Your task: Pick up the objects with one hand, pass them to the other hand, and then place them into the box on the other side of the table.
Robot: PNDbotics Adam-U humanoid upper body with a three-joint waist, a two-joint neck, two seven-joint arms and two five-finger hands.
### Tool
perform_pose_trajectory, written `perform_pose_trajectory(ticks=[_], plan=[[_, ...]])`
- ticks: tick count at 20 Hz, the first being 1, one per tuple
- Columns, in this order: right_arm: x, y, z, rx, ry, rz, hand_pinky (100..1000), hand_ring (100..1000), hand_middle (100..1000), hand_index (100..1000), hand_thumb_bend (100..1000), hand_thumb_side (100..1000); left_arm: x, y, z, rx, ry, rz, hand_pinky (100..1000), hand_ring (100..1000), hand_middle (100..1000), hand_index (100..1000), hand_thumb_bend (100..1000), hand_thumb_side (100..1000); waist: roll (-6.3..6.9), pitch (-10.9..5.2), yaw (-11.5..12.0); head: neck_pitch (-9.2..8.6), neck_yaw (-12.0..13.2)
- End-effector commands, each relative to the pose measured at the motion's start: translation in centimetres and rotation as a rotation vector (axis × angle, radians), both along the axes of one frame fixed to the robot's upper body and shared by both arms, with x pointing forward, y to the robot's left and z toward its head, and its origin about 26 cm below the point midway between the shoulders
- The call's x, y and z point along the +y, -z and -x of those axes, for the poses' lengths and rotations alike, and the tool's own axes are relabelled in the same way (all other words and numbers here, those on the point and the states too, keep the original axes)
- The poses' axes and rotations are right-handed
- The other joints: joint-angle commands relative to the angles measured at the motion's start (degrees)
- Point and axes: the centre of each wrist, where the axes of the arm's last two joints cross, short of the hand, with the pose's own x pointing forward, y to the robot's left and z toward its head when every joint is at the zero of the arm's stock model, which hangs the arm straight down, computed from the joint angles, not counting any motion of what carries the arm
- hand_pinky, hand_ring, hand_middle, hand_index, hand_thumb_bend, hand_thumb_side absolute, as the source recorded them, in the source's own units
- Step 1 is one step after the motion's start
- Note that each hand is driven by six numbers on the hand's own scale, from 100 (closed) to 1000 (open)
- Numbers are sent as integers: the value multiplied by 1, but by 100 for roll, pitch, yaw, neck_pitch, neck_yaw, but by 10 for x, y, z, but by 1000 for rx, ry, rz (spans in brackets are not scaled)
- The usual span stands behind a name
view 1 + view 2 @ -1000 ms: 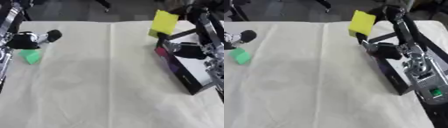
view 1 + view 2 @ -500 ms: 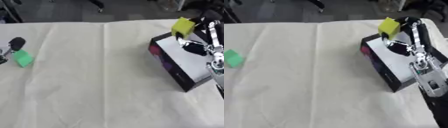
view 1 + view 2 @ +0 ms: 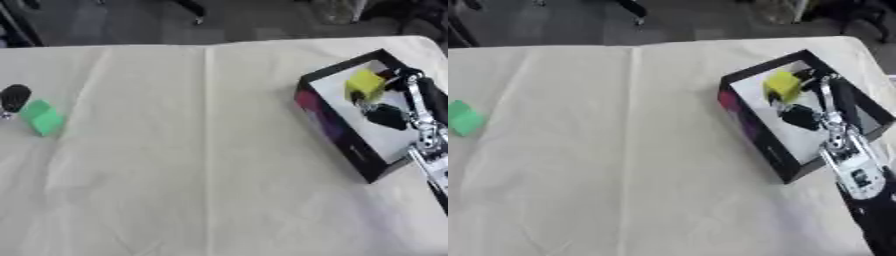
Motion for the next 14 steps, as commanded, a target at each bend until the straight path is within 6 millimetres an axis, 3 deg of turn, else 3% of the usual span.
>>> perform_pose_trajectory(ticks=[1, 3, 8, 14], plan=[[-14, -16, 2, 1, 9, 74, 788, 750, 746, 868, 620, 513, 4, -9, 2, -32, -23, -10, 849, 804, 828, 871, 681, 609, -80, -37, -9, -9, -8], [-17, -24, 5, -25, 23, 101, 815, 794, 801, 925, 699, 600, 6, -7, 3, -27, -31, -8, 849, 805, 828, 871, 679, 611, -81, -41, -18, -9, -1], [-15, -46, 14, -122, 67, 161, 843, 856, 871, 958, 787, 682, 9, -4, 3, -16, -46, -11, 850, 806, 828, 871, 676, 614, -83, -53, -41, -9, 6], [-7, -70, 23, -248, 94, 177, 849, 869, 883, 952, 780, 684, 12, -2, 3, -7, -64, -18, 850, 805, 828, 871, 673, 616, -77, -70, -60, -9, 24]])
